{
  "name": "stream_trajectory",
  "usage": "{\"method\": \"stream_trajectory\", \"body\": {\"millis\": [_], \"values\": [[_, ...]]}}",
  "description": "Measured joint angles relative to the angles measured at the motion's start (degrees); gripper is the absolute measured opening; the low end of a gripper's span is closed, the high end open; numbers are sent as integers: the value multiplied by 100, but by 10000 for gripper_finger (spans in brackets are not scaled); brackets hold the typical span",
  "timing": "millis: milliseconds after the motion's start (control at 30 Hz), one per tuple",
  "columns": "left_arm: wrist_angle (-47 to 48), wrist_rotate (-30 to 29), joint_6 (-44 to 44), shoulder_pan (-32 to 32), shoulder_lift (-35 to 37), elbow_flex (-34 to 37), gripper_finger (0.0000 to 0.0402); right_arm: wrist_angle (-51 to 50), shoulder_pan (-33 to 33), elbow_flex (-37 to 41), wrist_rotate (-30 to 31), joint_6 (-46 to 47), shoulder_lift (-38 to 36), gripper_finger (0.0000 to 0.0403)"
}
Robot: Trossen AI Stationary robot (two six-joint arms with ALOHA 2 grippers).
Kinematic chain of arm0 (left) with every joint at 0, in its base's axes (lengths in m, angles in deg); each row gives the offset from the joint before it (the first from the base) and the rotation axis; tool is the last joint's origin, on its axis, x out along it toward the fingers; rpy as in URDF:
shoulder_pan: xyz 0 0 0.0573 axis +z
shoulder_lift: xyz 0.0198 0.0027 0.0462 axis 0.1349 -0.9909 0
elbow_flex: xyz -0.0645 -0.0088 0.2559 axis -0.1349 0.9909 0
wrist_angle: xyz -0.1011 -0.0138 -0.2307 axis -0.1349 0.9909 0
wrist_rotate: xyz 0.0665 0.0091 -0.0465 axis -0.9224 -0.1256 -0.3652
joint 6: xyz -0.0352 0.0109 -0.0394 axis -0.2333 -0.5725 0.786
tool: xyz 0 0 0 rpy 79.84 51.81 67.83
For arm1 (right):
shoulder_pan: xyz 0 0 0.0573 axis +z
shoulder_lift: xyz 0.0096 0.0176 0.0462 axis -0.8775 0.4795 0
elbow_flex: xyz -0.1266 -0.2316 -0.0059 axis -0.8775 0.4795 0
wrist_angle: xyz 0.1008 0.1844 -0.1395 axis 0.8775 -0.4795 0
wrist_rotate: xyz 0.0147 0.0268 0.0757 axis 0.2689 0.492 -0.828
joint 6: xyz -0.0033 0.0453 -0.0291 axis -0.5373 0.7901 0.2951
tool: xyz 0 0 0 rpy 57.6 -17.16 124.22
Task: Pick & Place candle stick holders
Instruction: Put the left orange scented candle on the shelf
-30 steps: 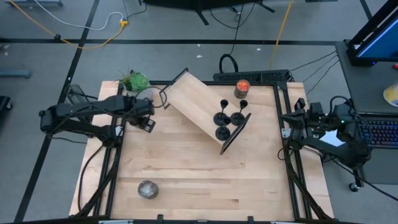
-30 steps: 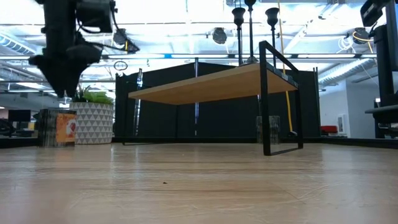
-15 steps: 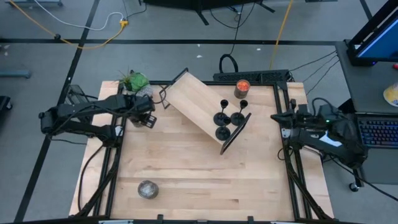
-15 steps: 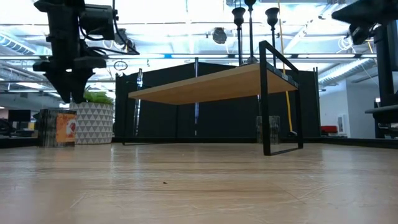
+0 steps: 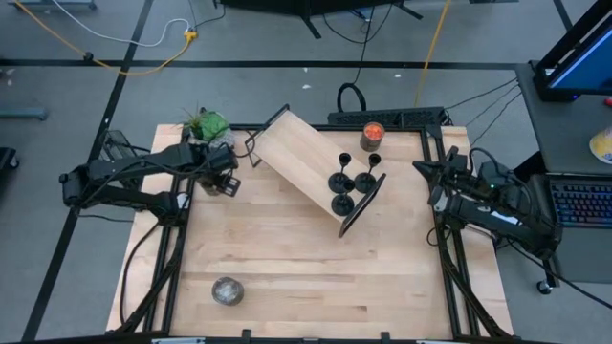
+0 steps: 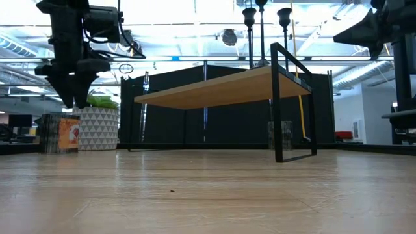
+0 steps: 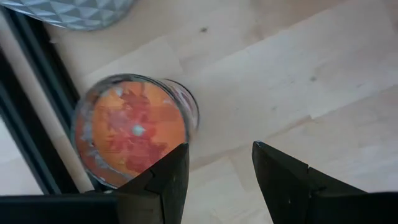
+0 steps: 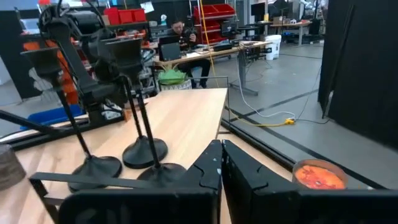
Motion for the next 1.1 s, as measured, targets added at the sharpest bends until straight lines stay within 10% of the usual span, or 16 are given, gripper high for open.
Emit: {"method": "stream_trajectory", "body": {"millis": [1100], "values": [[-559,-328,-32,262,4,929,180,25,1,-7,-44,88,0,0]]}}
